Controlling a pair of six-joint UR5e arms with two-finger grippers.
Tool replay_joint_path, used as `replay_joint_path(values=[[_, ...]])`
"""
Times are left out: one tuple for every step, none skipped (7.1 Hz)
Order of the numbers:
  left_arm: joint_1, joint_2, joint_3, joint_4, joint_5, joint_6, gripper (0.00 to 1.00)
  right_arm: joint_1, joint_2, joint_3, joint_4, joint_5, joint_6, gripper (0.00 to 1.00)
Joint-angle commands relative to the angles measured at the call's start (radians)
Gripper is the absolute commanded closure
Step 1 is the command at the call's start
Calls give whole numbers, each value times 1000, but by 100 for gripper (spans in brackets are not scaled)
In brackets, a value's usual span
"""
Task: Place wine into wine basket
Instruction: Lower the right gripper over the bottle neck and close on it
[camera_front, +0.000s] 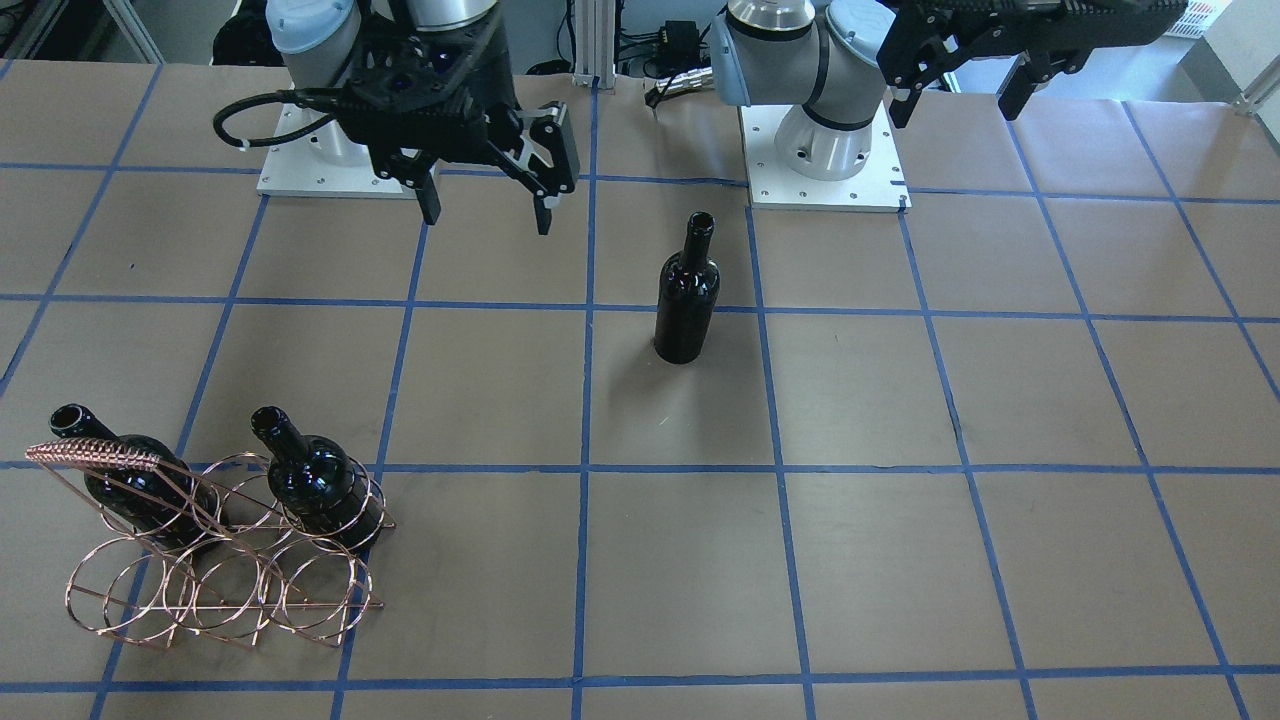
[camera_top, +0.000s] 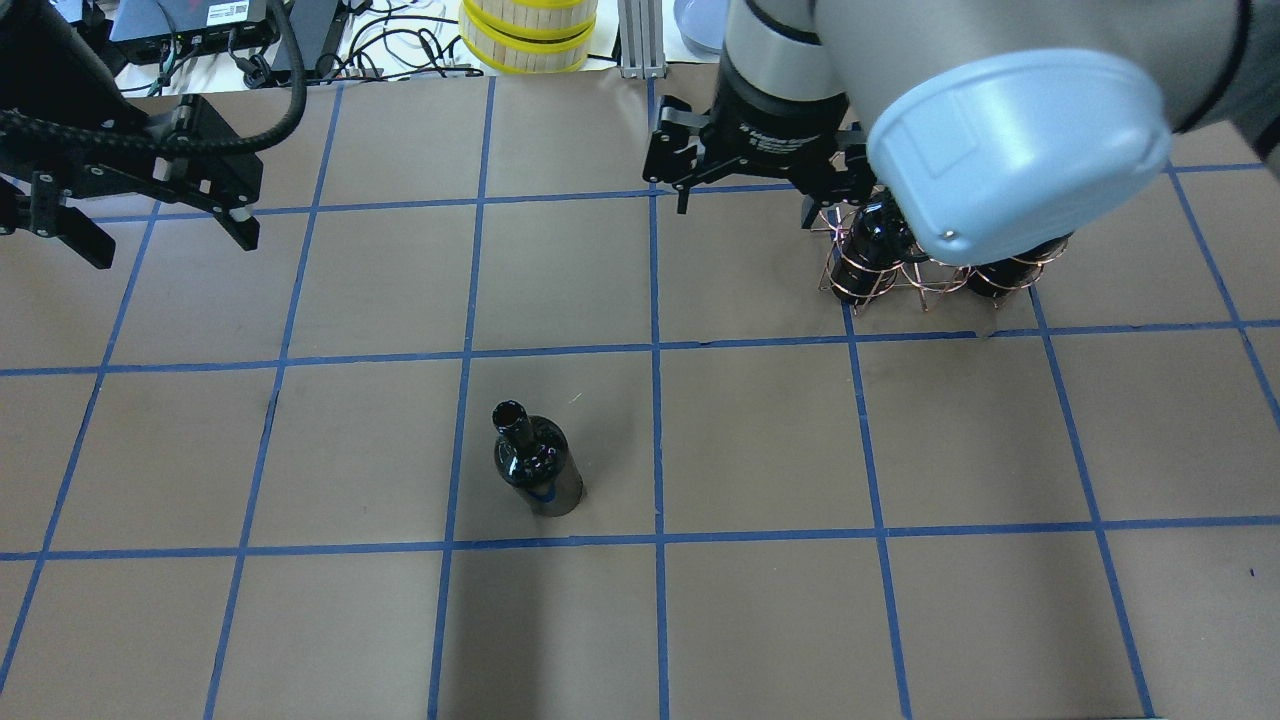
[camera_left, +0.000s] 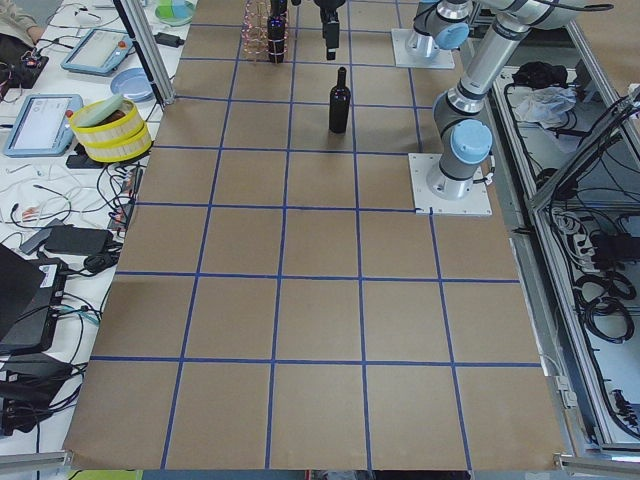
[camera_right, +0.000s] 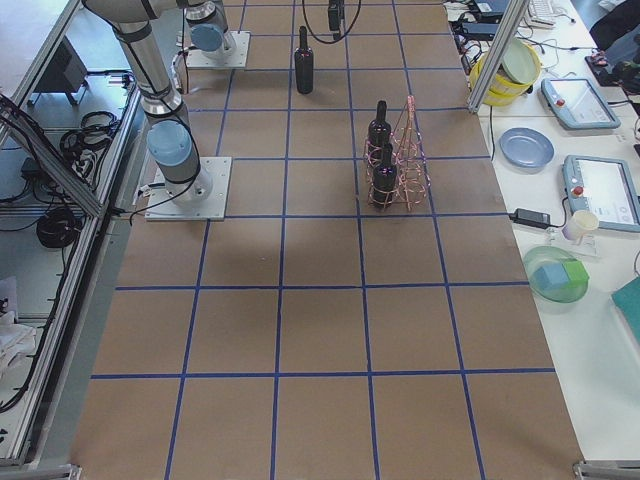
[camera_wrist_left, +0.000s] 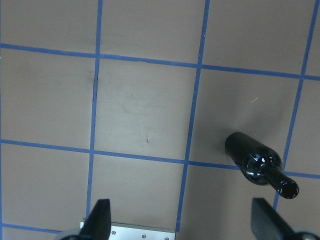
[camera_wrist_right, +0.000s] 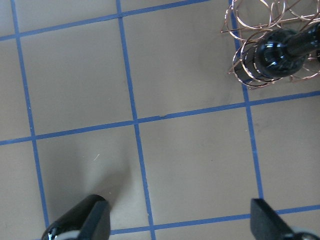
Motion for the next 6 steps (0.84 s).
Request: replay_joint_path(values=[[19,-3,1,-35,-44,6,0,153,135,-84,-16,-59,162,0],[21,-22,0,49,-35,9,0,226,204,-121,-17,-60,272,0],[29,-22,1,104,-12,18,0,272,221,-122,-17,-60,308,0],[38,-40,-2,112,-13,20,0,291,222,-117,-7,-52,336,0],[49,-36,7,129,-1,84,0,304,226,-108,-4,-49,336,1],[102,-33,7,131,-4,189,0,305,222,-55,-1,-46,339,1]])
